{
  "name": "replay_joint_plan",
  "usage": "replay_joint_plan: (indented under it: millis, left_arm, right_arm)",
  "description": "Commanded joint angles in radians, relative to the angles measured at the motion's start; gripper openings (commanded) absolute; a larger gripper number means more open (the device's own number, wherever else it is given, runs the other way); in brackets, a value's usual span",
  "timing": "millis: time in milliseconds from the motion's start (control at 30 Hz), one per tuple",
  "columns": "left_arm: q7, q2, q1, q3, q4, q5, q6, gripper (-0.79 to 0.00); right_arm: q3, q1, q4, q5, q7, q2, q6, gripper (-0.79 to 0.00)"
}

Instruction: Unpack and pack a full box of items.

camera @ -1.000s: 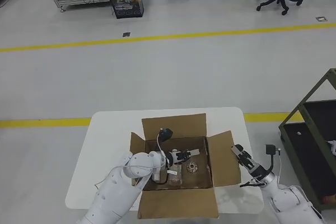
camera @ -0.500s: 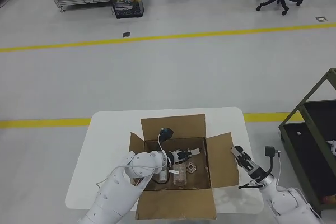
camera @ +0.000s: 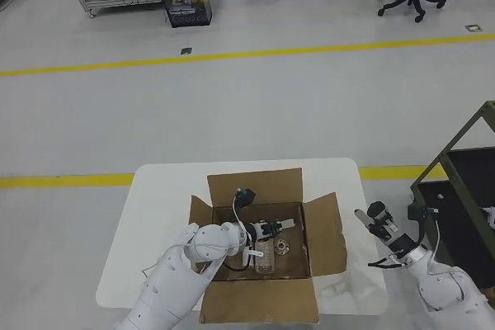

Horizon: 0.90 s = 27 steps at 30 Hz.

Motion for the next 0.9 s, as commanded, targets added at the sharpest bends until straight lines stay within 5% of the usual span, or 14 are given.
replay_joint_plan:
  millis: [0, 267, 533, 867]
  left_arm:
    - [0.0, 0.0, 0.0, 0.0, 0.0, 0.0, 0.0, 0.0]
    - [0.0, 0.0, 0.0, 0.0, 0.0, 0.0, 0.0, 0.0]
    - [0.029, 0.0, 0.008, 0.006, -0.005, 0.02, 0.005, 0.0]
    - [0.016, -0.022, -0.076, 0.115, 0.026, 0.191, 0.271, 0.0]
  right_arm:
    - [0.013, -0.022, -0.052, -0.085, -0.031, 0.0, 0.049, -0.785]
    - [0.017, -0.105, -0.233, -0.417, -0.082, 0.0, 0.261, -0.785]
    - [0.007, -0.119, -0.255, -0.424, -0.084, -0.004, 0.276, -0.785]
    - [0.007, -0.119, -0.255, -0.424, -0.084, -0.004, 0.276, -0.785]
